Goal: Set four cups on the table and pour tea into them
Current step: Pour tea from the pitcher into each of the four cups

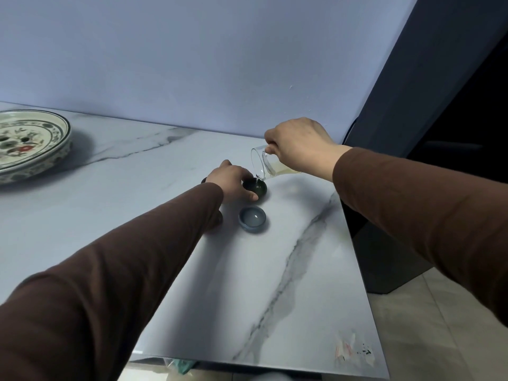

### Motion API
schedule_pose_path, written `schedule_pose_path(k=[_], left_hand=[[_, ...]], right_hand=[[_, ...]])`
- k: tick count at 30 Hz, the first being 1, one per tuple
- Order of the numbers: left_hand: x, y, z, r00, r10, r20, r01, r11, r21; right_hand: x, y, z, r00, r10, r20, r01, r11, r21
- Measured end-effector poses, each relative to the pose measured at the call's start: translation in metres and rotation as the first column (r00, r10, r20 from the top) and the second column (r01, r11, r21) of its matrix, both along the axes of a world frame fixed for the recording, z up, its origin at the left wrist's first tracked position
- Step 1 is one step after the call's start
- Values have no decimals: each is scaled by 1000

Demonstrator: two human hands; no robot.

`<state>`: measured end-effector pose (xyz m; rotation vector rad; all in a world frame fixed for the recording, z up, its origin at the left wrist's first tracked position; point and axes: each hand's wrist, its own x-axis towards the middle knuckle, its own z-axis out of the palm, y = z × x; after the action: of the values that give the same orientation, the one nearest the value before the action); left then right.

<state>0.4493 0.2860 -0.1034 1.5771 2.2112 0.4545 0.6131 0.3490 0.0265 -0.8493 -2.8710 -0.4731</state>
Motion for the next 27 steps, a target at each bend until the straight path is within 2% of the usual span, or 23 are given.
schedule_pose_path(k=[27], left_hand=[[2,-1,6,998,-20,-51,20,1000,-10]], right_hand=[[-5,-15,20,993,54,104,-67,991,116]])
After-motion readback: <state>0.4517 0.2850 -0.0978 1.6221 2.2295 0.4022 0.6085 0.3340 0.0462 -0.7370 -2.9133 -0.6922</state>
